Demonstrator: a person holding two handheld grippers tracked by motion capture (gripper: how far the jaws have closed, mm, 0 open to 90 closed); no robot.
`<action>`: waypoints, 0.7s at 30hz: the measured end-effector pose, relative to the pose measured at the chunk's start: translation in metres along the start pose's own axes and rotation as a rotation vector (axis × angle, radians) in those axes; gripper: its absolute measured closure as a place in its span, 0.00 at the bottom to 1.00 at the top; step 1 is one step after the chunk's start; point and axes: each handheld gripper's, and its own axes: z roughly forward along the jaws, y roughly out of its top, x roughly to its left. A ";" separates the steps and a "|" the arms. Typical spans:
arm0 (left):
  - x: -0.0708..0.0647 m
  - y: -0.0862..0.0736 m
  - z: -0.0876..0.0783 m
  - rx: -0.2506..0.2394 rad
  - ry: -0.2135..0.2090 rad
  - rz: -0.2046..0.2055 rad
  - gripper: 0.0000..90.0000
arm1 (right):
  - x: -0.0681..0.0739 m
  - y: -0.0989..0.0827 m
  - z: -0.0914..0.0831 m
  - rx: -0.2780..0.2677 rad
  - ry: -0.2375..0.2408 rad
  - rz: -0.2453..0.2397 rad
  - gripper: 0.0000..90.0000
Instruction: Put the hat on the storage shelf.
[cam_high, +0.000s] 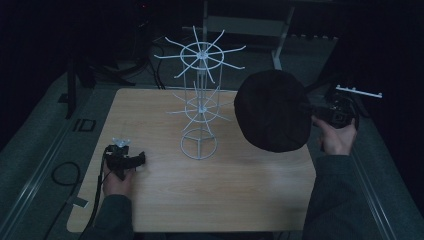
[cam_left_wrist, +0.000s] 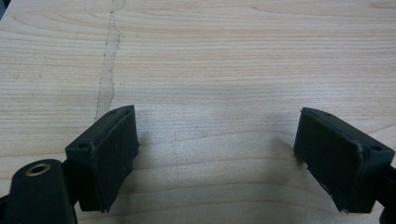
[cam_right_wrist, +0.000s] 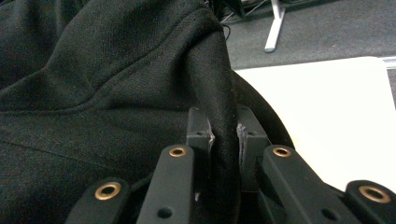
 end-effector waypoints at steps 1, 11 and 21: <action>0.000 0.000 0.000 0.000 0.000 0.000 0.16 | 0.001 0.001 -0.001 -0.002 0.002 0.000 0.88; 0.000 0.000 0.000 0.000 0.000 0.000 0.16 | 0.005 0.013 -0.011 -0.031 0.025 0.003 0.88; 0.000 0.000 0.000 0.000 0.000 0.000 0.16 | 0.004 0.026 -0.016 -0.059 0.031 0.014 0.88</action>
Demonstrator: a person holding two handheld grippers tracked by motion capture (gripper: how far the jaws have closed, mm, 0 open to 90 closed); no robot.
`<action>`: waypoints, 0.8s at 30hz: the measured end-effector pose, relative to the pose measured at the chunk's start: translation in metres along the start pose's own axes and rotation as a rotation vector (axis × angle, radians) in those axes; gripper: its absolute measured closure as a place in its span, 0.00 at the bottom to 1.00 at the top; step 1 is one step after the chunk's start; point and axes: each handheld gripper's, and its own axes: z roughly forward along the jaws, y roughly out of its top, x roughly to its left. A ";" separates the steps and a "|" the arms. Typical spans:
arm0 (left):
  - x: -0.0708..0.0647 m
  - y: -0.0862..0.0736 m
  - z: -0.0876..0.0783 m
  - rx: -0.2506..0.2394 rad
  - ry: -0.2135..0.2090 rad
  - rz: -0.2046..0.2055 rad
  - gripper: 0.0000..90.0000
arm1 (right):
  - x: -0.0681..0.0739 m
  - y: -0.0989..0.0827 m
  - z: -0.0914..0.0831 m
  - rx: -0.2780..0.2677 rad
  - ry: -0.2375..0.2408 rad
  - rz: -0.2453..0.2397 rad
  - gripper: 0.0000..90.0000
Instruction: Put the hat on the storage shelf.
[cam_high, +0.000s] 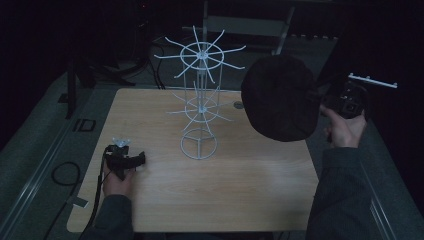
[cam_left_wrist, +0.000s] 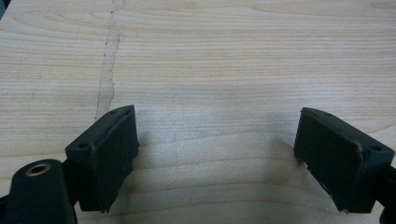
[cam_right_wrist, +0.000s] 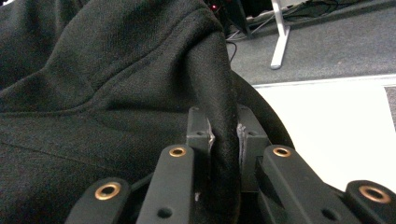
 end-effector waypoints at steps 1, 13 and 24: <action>0.000 0.000 0.000 0.000 0.000 0.000 0.16 | -0.001 0.004 0.001 -0.003 -0.002 0.004 0.88; 0.000 0.000 0.000 0.000 0.000 0.000 0.16 | -0.001 0.020 0.001 -0.022 0.030 0.024 0.88; 0.000 0.000 0.000 0.000 0.000 0.000 0.16 | 0.014 0.031 -0.006 -0.042 0.084 0.027 0.88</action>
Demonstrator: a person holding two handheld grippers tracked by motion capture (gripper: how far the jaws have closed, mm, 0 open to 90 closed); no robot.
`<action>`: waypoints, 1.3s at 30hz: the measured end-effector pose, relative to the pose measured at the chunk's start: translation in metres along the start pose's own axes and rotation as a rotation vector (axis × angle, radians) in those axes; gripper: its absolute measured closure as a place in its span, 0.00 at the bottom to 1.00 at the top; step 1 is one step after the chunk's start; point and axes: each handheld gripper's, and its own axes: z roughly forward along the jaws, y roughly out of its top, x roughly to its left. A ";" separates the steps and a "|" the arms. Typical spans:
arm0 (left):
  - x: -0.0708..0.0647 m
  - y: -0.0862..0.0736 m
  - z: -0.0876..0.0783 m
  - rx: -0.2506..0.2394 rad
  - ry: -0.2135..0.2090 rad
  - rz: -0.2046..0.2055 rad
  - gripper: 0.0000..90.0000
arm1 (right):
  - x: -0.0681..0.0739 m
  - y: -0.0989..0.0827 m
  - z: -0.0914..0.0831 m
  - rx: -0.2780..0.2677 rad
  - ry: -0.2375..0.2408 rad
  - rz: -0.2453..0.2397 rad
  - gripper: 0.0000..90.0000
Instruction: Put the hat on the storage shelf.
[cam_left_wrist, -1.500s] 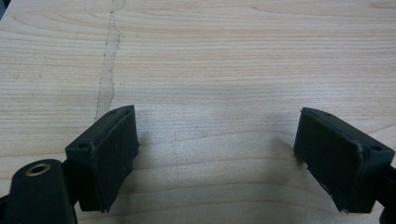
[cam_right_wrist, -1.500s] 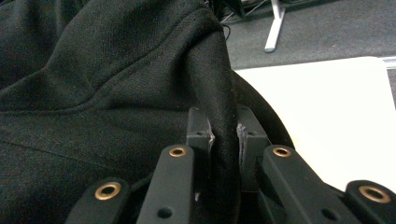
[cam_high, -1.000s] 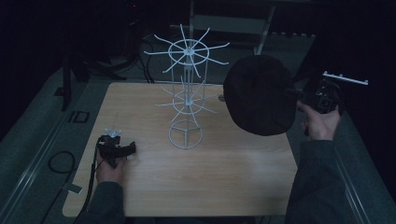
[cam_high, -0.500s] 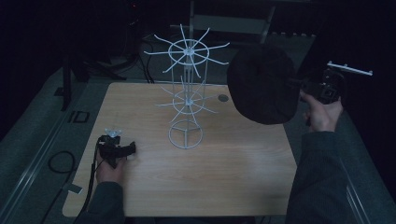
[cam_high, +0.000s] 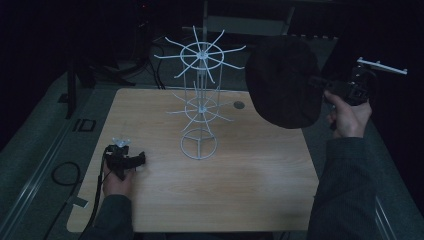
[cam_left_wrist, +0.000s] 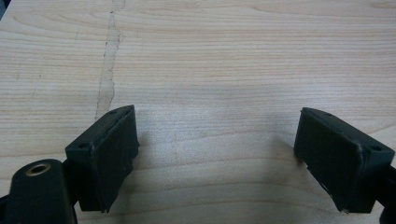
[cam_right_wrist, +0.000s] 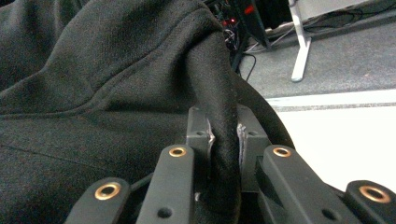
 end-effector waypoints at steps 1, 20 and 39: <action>0.000 0.000 0.000 0.000 0.000 0.000 0.16 | 0.000 0.000 0.000 0.000 0.000 0.000 0.88; 0.000 0.000 0.000 -0.003 -0.001 0.000 0.16 | 0.028 0.000 0.014 -0.011 0.064 -0.012 0.88; -0.001 0.001 0.000 0.001 -0.003 0.003 0.16 | 0.036 -0.023 0.042 -0.009 0.066 0.012 0.88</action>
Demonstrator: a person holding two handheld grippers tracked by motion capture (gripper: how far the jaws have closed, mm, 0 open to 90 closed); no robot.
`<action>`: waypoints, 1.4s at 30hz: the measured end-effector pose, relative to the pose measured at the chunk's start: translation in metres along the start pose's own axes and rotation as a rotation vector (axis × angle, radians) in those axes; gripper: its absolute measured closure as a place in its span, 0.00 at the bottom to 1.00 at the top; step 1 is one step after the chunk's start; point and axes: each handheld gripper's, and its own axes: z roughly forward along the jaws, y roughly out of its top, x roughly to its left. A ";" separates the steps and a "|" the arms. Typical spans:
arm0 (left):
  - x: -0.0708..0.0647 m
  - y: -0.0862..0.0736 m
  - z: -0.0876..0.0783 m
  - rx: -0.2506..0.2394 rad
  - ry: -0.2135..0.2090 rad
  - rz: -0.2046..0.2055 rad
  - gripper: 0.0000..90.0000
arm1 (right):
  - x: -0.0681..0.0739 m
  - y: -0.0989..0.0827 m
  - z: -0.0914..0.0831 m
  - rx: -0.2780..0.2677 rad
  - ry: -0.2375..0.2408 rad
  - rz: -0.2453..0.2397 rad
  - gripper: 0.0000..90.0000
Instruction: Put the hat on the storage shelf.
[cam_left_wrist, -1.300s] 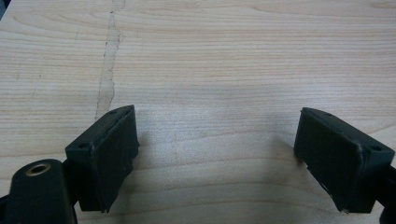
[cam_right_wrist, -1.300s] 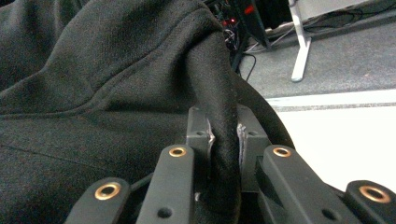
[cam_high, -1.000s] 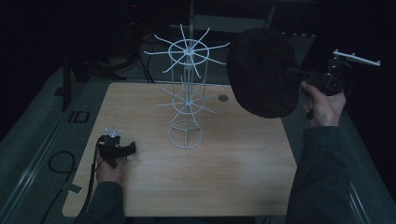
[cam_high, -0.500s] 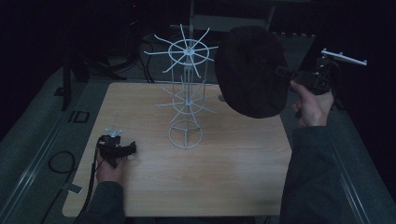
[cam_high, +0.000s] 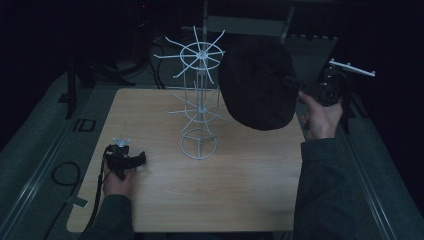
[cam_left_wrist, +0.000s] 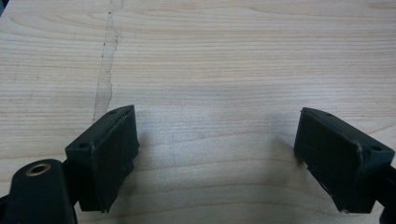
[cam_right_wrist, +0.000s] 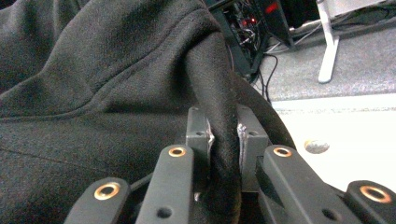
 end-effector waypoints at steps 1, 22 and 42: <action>0.000 0.000 0.000 0.000 0.000 0.000 0.16 | -0.001 -0.002 0.002 0.004 0.001 0.003 0.88; 0.000 0.000 0.000 -0.003 0.000 -0.003 0.16 | -0.012 -0.034 0.028 0.027 0.071 0.057 0.86; 0.000 0.000 0.000 -0.004 0.000 -0.003 0.16 | -0.012 -0.056 0.052 0.086 0.135 0.064 0.73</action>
